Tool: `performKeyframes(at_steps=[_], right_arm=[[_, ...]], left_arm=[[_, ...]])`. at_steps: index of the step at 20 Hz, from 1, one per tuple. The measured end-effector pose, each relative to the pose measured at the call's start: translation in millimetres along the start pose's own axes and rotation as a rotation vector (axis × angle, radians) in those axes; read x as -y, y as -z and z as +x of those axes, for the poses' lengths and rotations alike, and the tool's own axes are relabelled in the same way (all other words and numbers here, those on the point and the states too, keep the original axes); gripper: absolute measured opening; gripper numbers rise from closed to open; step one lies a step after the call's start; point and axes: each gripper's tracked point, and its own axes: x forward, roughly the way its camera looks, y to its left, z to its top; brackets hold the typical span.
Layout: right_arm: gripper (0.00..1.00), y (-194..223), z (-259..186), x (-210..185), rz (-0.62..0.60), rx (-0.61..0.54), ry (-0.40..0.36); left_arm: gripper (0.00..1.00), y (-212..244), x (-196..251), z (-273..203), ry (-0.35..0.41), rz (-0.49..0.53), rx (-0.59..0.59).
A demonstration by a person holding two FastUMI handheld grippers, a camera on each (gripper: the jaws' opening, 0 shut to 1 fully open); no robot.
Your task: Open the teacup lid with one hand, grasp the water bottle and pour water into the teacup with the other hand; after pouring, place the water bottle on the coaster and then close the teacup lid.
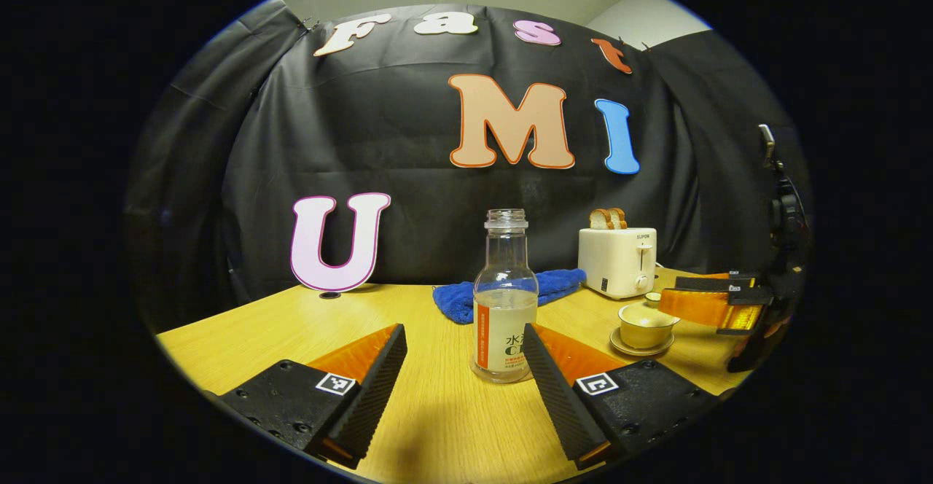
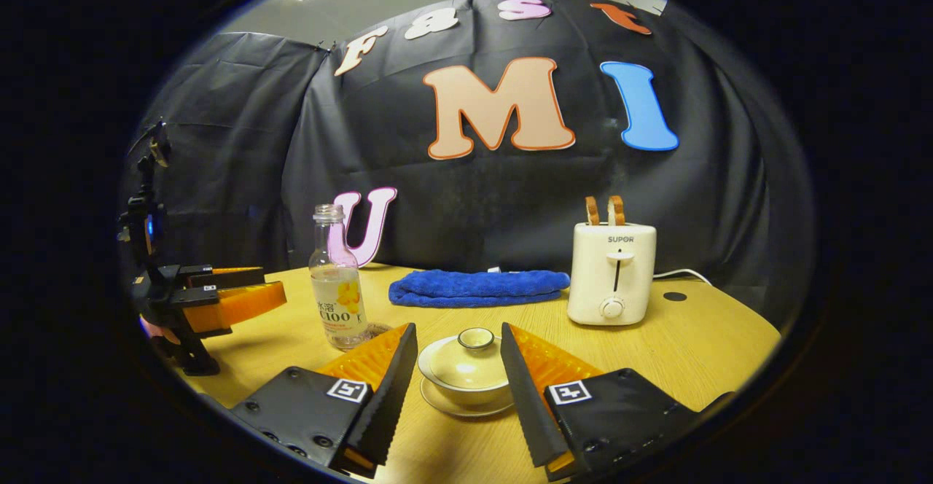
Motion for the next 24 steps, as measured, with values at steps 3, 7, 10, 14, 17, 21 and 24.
performKeyframes(at_steps=[3,7,10,14,17,21,24], right_arm=[[0.67,-2.6,-14.9,3.8,-0.001,0.025,0.031],[0.84,-3.7,-29.6,7.6,-0.002,0.029,0.061],[0.88,-4.1,-43.7,12.9,-0.004,0.032,0.102],[0.92,-5.8,-64.5,29.2,-0.005,0.039,0.195],[0.92,-7.5,-73.9,37.2,-0.007,0.04,0.248],[0.98,-7.2,-75.9,35.3,-0.007,0.04,0.245],[0.96,-7.1,-75.7,35.1,-0.006,0.039,0.245]], left_arm=[[0.93,-0.3,0.4,-0.2,0.0,0.0,0.001],[0.93,0.1,0.2,-0.2,0.001,0.0,0.001],[0.93,0.0,0.6,0.0,0.001,0.0,0.001],[0.94,-0.4,-2.7,-0.5,-0.015,0.001,0.0],[0.93,0.1,-8.7,-2.9,-0.041,0.003,0.0],[0.93,0.6,-10.8,-5.3,-0.059,0.003,-0.001],[0.94,-0.8,-10.3,-6.6,-0.059,0.003,-0.001]])
